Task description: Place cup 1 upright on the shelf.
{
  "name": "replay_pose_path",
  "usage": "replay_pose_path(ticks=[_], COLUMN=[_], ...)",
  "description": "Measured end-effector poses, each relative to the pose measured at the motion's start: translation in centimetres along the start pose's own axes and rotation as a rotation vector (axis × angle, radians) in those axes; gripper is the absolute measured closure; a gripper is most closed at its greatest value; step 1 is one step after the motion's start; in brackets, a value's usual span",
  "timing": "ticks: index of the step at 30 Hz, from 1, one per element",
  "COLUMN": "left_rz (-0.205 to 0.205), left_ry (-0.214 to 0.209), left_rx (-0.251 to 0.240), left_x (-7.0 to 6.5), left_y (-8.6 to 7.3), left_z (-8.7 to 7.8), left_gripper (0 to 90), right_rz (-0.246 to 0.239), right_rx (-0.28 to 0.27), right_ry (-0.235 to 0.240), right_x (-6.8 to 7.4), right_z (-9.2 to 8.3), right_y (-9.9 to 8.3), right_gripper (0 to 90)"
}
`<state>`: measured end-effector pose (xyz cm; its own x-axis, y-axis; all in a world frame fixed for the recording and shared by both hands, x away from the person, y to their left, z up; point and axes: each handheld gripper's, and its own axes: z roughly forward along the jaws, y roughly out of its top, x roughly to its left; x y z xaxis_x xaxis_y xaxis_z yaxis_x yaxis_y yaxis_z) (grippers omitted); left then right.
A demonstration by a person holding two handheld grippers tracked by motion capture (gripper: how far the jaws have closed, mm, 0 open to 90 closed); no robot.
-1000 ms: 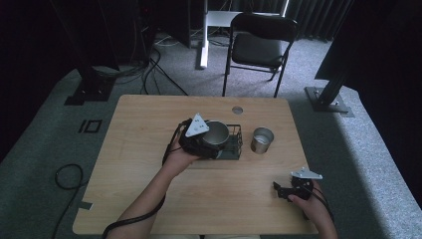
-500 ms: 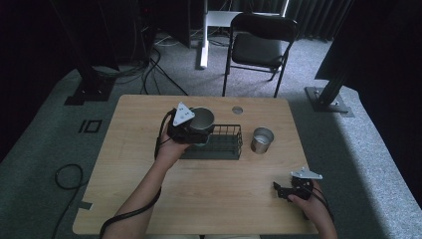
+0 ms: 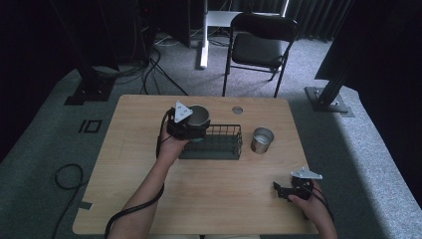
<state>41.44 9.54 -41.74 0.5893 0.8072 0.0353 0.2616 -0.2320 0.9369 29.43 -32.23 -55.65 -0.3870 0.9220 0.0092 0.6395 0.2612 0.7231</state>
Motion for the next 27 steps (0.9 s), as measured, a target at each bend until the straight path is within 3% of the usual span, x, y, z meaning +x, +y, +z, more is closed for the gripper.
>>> replay_pose_path(ticks=[8, 10, 27], left_rz=[-0.055, -0.074, -0.026], left_ry=[0.010, -0.004, 0.012], left_rx=[0.005, 0.006, 0.032], left_x=[1.3, 1.6, 1.2], left_y=[-1.8, -2.2, -4.3], left_z=[0.9, 1.1, 2.0], left_gripper=[8.0, 8.0, 8.0], right_rz=[0.000, 0.000, 0.000], right_rx=[0.000, 0.000, 0.000], right_ry=[0.000, 0.000, 0.000], right_x=[0.0, 0.0, 0.0], right_z=[0.0, 0.0, 0.0], right_y=[0.0, 0.0, 0.0], right_gripper=[11.6, 11.6, 11.6])
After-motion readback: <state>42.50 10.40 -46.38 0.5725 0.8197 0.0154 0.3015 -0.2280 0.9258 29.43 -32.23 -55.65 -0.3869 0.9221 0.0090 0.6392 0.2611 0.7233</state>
